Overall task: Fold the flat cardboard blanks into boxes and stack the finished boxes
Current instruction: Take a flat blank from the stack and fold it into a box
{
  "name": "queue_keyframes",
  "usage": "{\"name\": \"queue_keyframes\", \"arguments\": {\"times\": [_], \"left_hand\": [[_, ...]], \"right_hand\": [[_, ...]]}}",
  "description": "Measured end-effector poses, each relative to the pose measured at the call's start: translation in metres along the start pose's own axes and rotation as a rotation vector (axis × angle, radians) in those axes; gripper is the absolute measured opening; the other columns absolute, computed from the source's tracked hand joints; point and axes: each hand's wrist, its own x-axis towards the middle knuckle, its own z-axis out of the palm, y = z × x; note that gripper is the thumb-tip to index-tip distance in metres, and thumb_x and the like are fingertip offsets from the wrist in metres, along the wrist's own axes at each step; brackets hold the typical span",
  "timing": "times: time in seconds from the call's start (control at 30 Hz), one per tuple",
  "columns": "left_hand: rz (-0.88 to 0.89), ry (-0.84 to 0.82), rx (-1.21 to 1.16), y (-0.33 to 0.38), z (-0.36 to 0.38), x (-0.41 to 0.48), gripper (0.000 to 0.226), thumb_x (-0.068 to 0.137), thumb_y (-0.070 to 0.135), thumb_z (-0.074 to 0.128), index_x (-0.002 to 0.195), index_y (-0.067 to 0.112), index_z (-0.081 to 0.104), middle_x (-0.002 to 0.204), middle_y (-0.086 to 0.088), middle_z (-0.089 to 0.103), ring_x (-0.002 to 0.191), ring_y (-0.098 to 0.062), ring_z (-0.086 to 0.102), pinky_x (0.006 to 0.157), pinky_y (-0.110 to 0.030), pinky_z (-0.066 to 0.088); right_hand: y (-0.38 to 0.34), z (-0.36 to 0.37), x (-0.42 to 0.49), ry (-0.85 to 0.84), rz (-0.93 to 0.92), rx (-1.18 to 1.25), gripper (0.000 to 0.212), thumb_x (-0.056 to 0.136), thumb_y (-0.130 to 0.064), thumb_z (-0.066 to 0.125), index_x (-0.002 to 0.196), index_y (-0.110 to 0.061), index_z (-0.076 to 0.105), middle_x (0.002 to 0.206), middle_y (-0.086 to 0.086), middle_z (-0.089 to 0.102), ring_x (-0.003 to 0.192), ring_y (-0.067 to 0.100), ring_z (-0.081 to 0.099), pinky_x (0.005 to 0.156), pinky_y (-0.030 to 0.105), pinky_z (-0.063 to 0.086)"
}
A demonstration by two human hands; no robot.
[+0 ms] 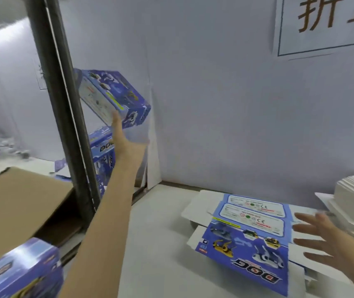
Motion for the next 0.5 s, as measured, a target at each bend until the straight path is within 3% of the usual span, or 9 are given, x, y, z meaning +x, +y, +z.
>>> {"name": "queue_keyframes", "arguments": {"times": [0.1,0.17,0.23,0.3,0.37,0.5], "left_hand": [[-0.057,-0.315,0.619,-0.050,0.010,-0.024,0.051,0.097,0.030,0.054,0.143,0.015,0.039,0.119,0.005,0.054,0.105,-0.011,0.052,0.093,-0.034,0.044],[-0.142,-0.648,0.983,-0.096,0.000,-0.054,0.052,0.093,0.032,0.062,0.141,0.020,0.046,0.129,0.005,0.057,0.118,-0.012,0.053,0.098,-0.023,0.043],[-0.208,-1.012,1.301,-0.143,-0.017,-0.089,0.061,0.085,0.047,0.067,0.141,0.034,0.045,0.148,0.008,0.042,0.136,-0.012,0.037,0.114,-0.033,0.029],[-0.234,-1.257,1.567,-0.176,-0.030,-0.117,0.076,0.080,0.063,0.063,0.146,0.045,0.029,0.161,0.009,0.011,0.148,-0.014,0.007,0.119,-0.049,0.002],[-0.195,-1.295,1.682,-0.194,-0.038,-0.131,0.085,0.078,0.072,0.056,0.149,0.047,0.016,0.162,0.010,-0.006,0.148,-0.013,-0.010,0.115,-0.050,-0.014],[-0.100,-1.114,1.681,-0.201,-0.045,-0.141,0.094,0.072,0.081,0.053,0.150,0.042,0.019,0.162,0.013,0.002,0.148,-0.009,-0.002,0.117,-0.043,-0.010]], "right_hand": [[0.006,0.002,-0.006,-0.002,-0.050,-0.059,0.032,0.101,-0.041,0.038,0.099,-0.024,0.066,0.115,0.004,0.063,0.093,0.023,0.060,0.088,0.041,0.041],[0.013,0.002,-0.005,0.009,-0.094,-0.207,0.028,0.090,-0.050,0.049,0.103,-0.033,0.067,0.115,-0.006,0.067,0.100,0.012,0.062,0.083,0.033,0.047],[0.023,0.003,-0.006,-0.030,-0.122,-0.421,0.026,0.086,-0.048,0.059,0.109,-0.037,0.064,0.122,-0.010,0.063,0.106,0.006,0.059,0.074,0.018,0.047],[0.030,0.006,-0.002,-0.078,-0.122,-0.655,0.026,0.093,-0.041,0.060,0.119,-0.036,0.056,0.134,-0.008,0.054,0.113,0.007,0.055,0.073,0.012,0.047],[0.035,0.007,0.001,-0.102,-0.169,-0.873,0.041,0.096,-0.042,0.056,0.135,-0.033,0.047,0.146,-0.008,0.043,0.126,0.006,0.046,0.094,0.014,0.043],[0.041,0.012,0.004,-0.138,-0.209,-1.017,0.056,0.099,-0.044,0.049,0.150,-0.030,0.031,0.158,-0.007,0.025,0.142,0.008,0.028,0.112,0.017,0.026]]}}
